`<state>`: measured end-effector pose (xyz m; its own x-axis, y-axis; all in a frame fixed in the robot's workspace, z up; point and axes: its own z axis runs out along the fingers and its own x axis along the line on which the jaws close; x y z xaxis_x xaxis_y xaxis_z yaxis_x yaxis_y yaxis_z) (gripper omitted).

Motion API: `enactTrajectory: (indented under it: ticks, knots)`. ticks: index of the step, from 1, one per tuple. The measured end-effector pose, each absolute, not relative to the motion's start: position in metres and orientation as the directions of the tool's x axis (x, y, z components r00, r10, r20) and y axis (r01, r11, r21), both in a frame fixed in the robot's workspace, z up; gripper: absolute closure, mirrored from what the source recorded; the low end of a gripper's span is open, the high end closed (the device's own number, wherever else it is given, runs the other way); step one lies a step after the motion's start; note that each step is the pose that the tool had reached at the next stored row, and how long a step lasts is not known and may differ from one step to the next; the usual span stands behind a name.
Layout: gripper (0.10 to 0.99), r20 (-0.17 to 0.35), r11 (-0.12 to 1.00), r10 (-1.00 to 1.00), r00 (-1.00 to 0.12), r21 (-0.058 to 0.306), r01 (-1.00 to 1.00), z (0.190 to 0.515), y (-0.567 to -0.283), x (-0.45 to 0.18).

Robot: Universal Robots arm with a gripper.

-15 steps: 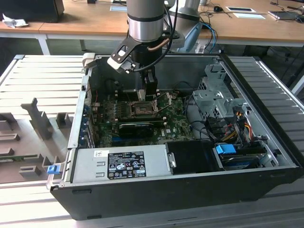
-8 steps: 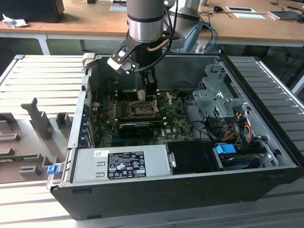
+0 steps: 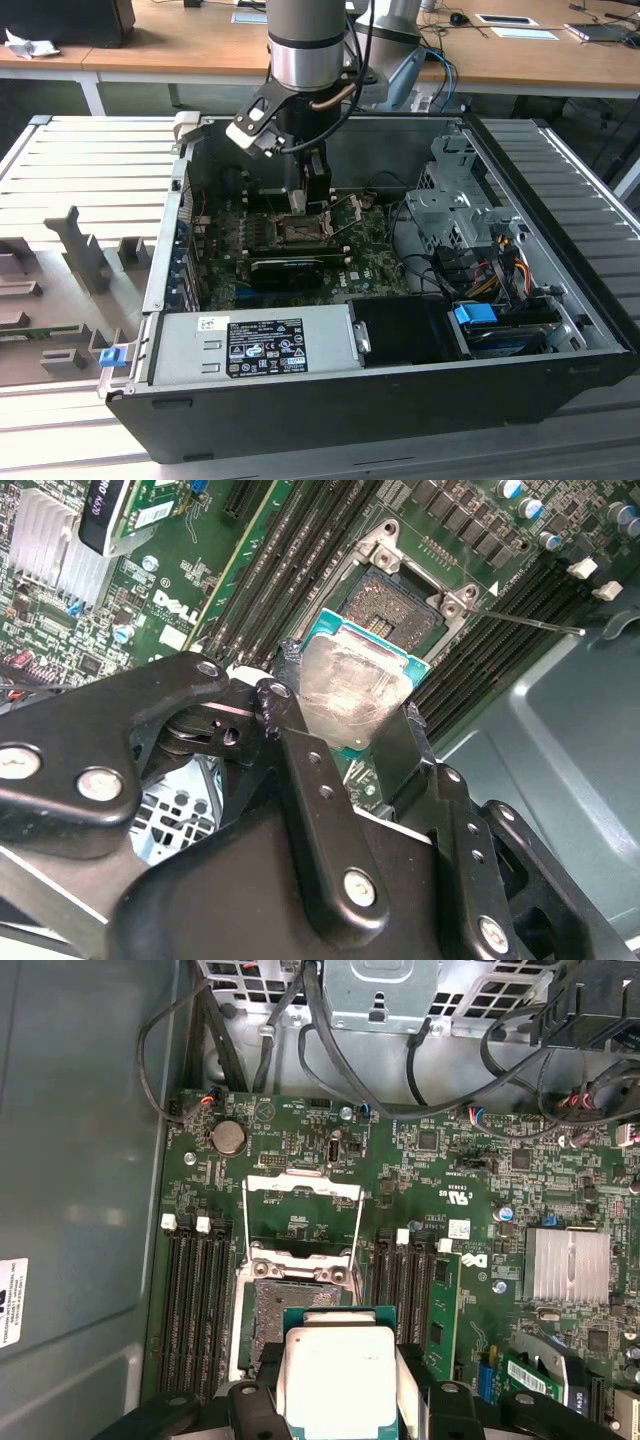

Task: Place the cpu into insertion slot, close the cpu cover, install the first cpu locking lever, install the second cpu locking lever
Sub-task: 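Place the cpu into insertion slot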

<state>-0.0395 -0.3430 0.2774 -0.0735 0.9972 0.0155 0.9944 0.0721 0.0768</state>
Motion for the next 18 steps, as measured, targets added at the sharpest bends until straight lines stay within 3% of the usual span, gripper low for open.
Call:
enactTrajectory:
  ticks: [18]
  knots:
    - [0.557,0.012,0.017,1.0,-0.018,0.074,0.997,0.267,-0.341,-0.04]
